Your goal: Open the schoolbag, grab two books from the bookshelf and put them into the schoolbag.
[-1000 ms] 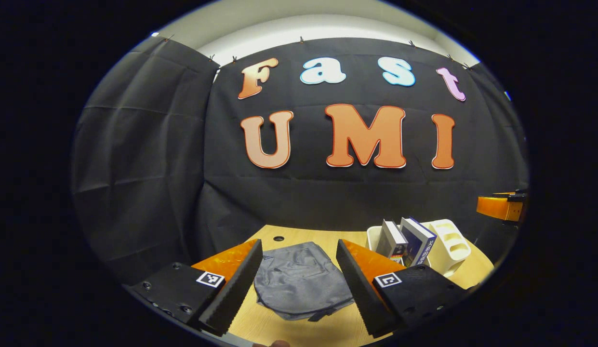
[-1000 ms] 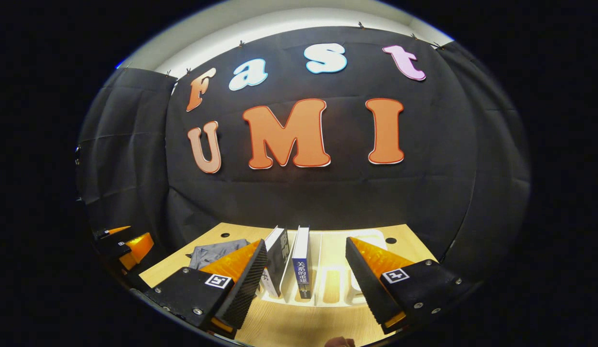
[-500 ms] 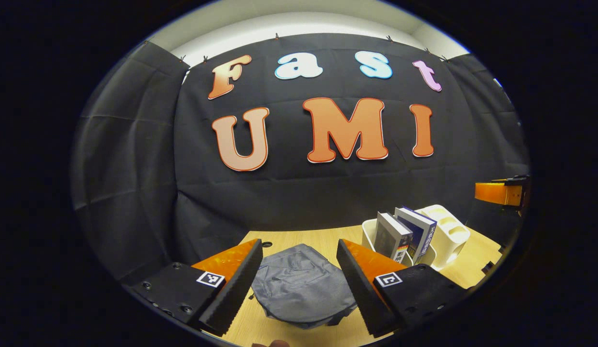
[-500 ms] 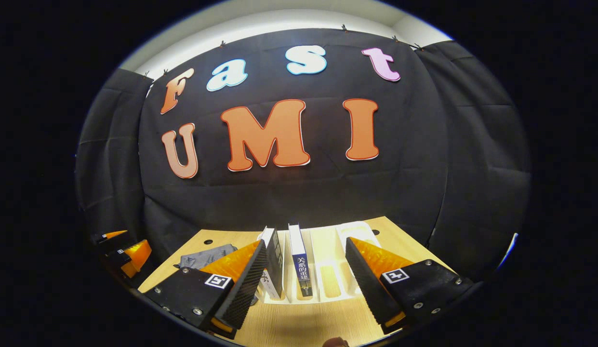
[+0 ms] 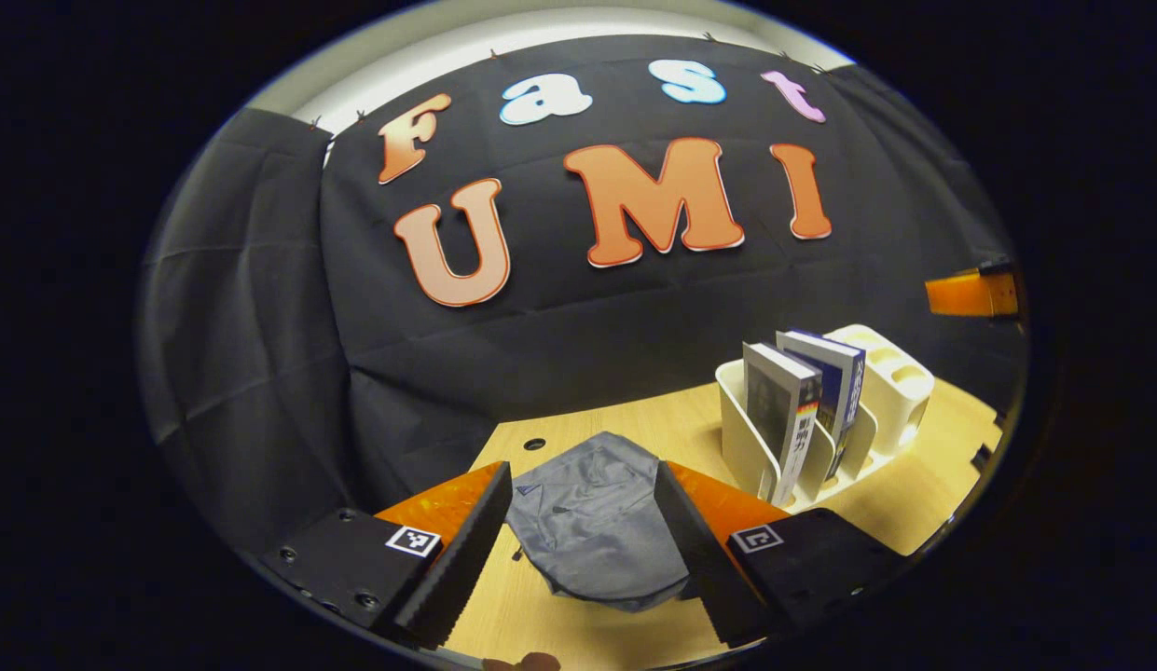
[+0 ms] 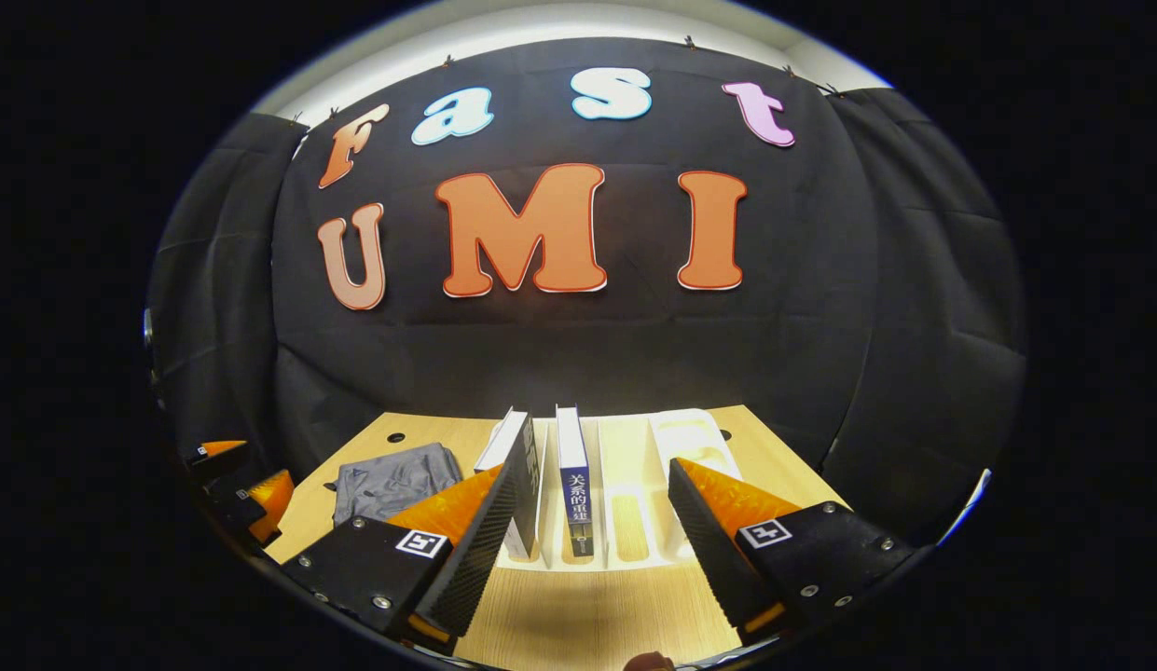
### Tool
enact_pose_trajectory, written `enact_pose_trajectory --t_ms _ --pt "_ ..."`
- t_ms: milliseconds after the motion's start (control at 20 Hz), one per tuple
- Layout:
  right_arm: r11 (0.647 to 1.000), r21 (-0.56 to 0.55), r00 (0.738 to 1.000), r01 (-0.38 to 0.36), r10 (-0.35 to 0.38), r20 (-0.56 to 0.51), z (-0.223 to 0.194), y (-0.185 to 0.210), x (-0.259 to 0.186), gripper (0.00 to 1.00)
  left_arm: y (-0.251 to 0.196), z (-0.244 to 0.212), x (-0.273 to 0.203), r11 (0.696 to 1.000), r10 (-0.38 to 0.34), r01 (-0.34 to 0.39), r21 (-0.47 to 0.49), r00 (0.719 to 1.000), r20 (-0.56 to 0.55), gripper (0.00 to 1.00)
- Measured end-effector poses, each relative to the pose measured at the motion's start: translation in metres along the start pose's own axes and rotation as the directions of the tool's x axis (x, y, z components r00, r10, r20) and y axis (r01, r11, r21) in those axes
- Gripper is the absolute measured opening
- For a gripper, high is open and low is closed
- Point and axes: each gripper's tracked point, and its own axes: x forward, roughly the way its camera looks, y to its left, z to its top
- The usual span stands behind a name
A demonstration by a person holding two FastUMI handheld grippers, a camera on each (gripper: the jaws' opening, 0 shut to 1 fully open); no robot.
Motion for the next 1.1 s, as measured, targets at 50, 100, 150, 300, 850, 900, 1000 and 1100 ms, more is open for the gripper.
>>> enact_pose_trajectory --t_ms 50,100,150,300,850,900,1000,1100 --pt "1.000 -0.007 1.000 0.002 -0.002 -0.005 -0.003 -0.001 0.000 0.98 -0.004 -0.010 0.001 1.000 -0.004 0.004 0.024 1.000 -0.015 0.97" --pt "1.000 -0.011 1.000 0.004 -0.004 -0.013 -0.006 -0.003 0.001 0.98 -0.009 -0.019 0.002 0.998 -0.009 0.010 0.057 1.000 -0.028 0.97" --pt "1.000 -0.013 1.000 0.006 -0.006 -0.021 -0.009 -0.005 0.001 0.98 -0.015 -0.031 0.004 0.995 -0.015 0.020 0.101 0.999 -0.047 0.97" --pt "1.000 0.000 0.999 0.020 -0.020 -0.043 -0.017 -0.011 0.000 0.98 -0.034 -0.070 0.008 0.974 -0.036 0.060 0.217 0.993 -0.115 0.97" --pt "0.989 0.024 0.980 0.145 -0.141 -0.137 -0.054 -0.061 -0.012 0.98 -0.084 -0.154 0.035 0.875 -0.088 0.199 0.442 0.962 -0.258 0.98" --pt "0.987 0.028 0.978 0.156 -0.151 -0.144 -0.057 -0.066 -0.012 0.98 -0.087 -0.153 0.040 0.866 -0.088 0.197 0.460 0.965 -0.247 0.98" --pt "0.985 0.034 0.974 0.171 -0.163 -0.160 -0.062 -0.071 -0.013 0.98 -0.095 -0.153 0.048 0.849 -0.092 0.206 0.487 0.964 -0.248 0.97" --pt "0.982 0.039 0.970 0.182 -0.173 -0.172 -0.065 -0.076 -0.012 0.98 -0.105 -0.158 0.056 0.844 -0.114 0.234 0.483 0.958 -0.264 0.98"
